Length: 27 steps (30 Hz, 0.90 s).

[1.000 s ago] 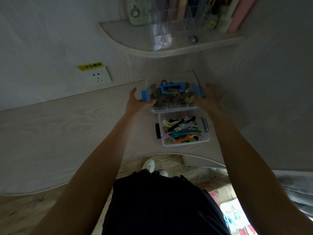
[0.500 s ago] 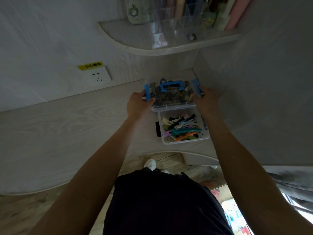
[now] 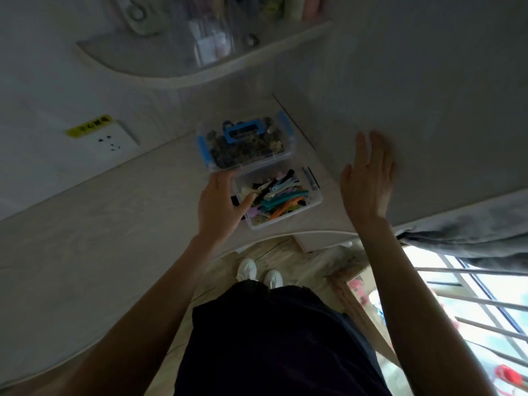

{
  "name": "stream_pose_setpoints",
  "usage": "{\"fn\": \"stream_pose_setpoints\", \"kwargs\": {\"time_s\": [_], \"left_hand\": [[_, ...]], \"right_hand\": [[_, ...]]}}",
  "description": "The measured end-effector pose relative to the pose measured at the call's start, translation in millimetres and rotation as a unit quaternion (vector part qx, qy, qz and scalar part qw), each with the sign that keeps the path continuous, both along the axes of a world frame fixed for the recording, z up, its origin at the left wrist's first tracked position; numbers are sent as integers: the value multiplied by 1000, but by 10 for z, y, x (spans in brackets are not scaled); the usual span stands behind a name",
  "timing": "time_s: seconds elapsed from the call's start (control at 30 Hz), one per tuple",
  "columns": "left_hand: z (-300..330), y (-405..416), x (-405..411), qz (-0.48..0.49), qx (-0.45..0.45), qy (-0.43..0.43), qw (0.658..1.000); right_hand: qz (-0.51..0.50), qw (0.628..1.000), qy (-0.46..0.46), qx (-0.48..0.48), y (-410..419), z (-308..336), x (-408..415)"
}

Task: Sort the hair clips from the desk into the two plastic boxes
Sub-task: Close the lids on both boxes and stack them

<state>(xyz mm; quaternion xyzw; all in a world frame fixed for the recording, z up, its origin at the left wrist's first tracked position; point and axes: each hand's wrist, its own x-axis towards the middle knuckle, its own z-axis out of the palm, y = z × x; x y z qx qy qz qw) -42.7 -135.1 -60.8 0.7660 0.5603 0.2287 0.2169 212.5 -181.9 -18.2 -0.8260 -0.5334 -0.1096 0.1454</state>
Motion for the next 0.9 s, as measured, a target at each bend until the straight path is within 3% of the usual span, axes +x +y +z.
{"fn": "stream_pose_setpoints", "kwargs": {"time_s": [0.1, 0.27, 0.53, 0.67, 0.9], "left_hand": [[-34, -71, -3, 34, -110, -36, 993], [-75, -44, 44, 73, -180, -75, 978], [-69, -100, 35, 112, -201, -126, 965], [87, -187, 39, 131, -202, -169, 956], [117, -224, 24, 169, -305, -257, 901]], "right_hand": [[-23, 1000, -11, -14, 28, -15, 11], [21, 1000, 2, 12, 55, 130, 44], [192, 955, -53, 221, -241, 523, -153], [287, 945, -55, 148, -197, 214, -620], [315, 949, 16, -26, -198, -409, -1099]]}}
